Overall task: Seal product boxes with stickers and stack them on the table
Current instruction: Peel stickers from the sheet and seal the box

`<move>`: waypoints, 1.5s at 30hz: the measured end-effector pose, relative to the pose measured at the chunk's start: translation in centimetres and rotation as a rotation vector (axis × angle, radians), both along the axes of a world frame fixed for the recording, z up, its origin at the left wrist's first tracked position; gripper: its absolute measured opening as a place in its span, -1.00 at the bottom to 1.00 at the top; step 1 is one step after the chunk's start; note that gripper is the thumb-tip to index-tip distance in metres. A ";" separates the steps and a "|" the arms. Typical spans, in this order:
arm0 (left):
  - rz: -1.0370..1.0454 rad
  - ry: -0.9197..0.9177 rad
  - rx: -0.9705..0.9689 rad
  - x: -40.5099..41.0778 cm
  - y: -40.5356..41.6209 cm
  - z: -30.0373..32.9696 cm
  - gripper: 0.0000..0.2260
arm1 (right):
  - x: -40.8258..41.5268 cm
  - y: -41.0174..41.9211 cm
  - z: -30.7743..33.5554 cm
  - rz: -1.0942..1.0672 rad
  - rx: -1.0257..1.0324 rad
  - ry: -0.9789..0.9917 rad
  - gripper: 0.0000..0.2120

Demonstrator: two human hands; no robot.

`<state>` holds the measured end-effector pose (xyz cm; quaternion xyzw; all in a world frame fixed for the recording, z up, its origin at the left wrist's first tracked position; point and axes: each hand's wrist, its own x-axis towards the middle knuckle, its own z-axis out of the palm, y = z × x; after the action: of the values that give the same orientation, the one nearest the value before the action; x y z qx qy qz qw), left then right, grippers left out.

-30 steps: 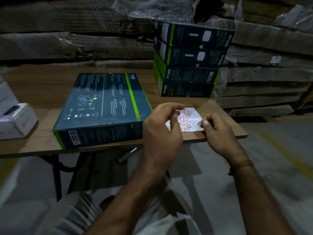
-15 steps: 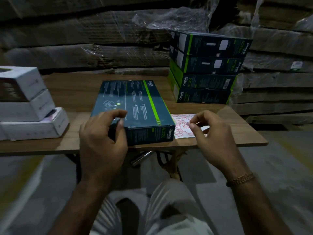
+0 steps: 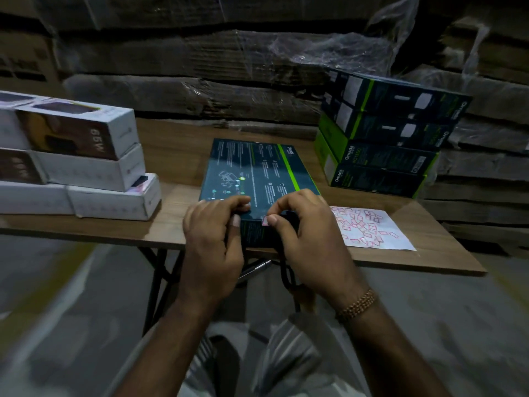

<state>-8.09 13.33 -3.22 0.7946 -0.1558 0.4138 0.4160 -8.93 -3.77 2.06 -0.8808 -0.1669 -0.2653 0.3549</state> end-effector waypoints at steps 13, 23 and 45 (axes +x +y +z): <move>0.039 0.009 0.068 -0.2 -0.6 0.0 -0.69 | 0.5 0.8 -0.8 -0.084 -0.039 -0.004 -0.96; 0.101 0.022 0.076 -0.1 -1.1 0.2 -0.64 | 0.8 0.8 -0.7 -0.101 -0.079 -0.001 -0.93; 0.093 0.026 0.053 -0.1 -1.2 0.1 -0.61 | 0.7 1.2 -0.5 -0.116 -0.073 0.005 -0.93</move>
<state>-8.15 12.15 -3.14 0.8170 -0.1243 0.4181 0.3771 -8.24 -2.60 1.52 -0.9020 -0.1244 -0.2770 0.3069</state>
